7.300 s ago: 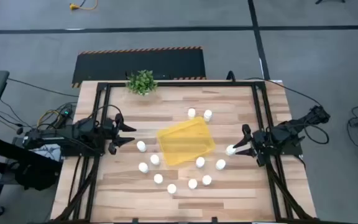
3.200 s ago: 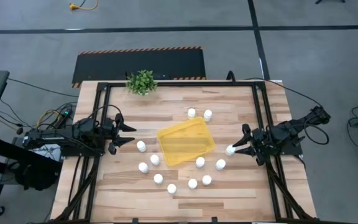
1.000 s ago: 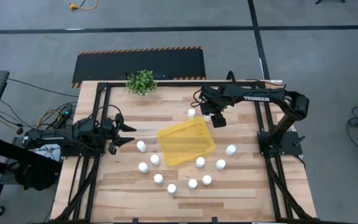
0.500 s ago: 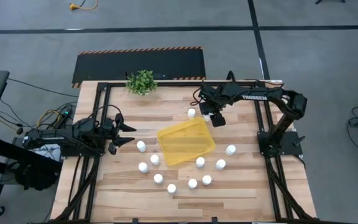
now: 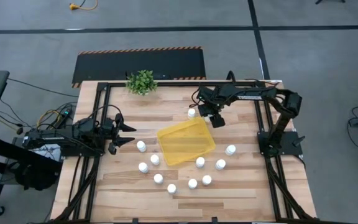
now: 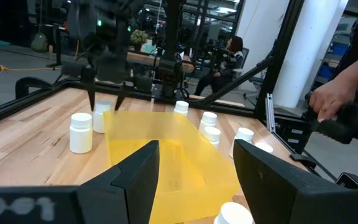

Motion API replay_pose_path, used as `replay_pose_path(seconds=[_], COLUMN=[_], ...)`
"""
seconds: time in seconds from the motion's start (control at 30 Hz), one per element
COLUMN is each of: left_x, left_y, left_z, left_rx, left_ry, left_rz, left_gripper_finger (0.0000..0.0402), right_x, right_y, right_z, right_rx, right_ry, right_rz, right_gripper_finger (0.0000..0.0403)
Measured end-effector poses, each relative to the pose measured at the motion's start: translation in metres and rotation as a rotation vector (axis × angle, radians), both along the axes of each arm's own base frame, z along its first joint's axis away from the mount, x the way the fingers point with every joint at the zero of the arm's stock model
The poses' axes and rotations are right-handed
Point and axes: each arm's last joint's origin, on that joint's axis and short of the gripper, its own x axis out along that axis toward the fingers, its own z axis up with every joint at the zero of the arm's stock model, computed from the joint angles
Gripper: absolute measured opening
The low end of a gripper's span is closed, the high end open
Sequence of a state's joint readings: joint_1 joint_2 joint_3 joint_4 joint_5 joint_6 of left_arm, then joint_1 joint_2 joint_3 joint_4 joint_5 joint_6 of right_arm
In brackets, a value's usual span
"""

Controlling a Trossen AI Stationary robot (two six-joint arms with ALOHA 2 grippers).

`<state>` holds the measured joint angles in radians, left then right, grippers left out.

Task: Pick and place pill bottles into a basket
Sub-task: Put the white pill bottle into the yellow bin

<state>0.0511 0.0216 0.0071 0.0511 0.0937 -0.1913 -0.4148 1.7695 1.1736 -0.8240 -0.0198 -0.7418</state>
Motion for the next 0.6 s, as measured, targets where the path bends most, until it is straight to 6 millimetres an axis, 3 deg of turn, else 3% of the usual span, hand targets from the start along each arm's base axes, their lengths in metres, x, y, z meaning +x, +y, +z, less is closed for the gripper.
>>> replay_pose_path(seconds=[0.37, 0.6], left_x=[0.0000, 0.0000], left_y=[0.0000, 0.0001], left_z=[0.0000, 0.0000], left_rx=[0.000, 0.000], left_ry=[0.000, 0.000], left_rz=[0.002, 0.002], left_gripper_finger=[0.0194, 0.0194], right_x=[0.0006, 0.0003], right_y=[-0.0006, -0.0003], right_z=[-0.0059, -0.0059], right_rx=[0.005, 0.006], right_ry=[0.025, 0.028], right_rz=[-0.001, -0.001], right_gripper_finger=[0.0225, 0.0176])
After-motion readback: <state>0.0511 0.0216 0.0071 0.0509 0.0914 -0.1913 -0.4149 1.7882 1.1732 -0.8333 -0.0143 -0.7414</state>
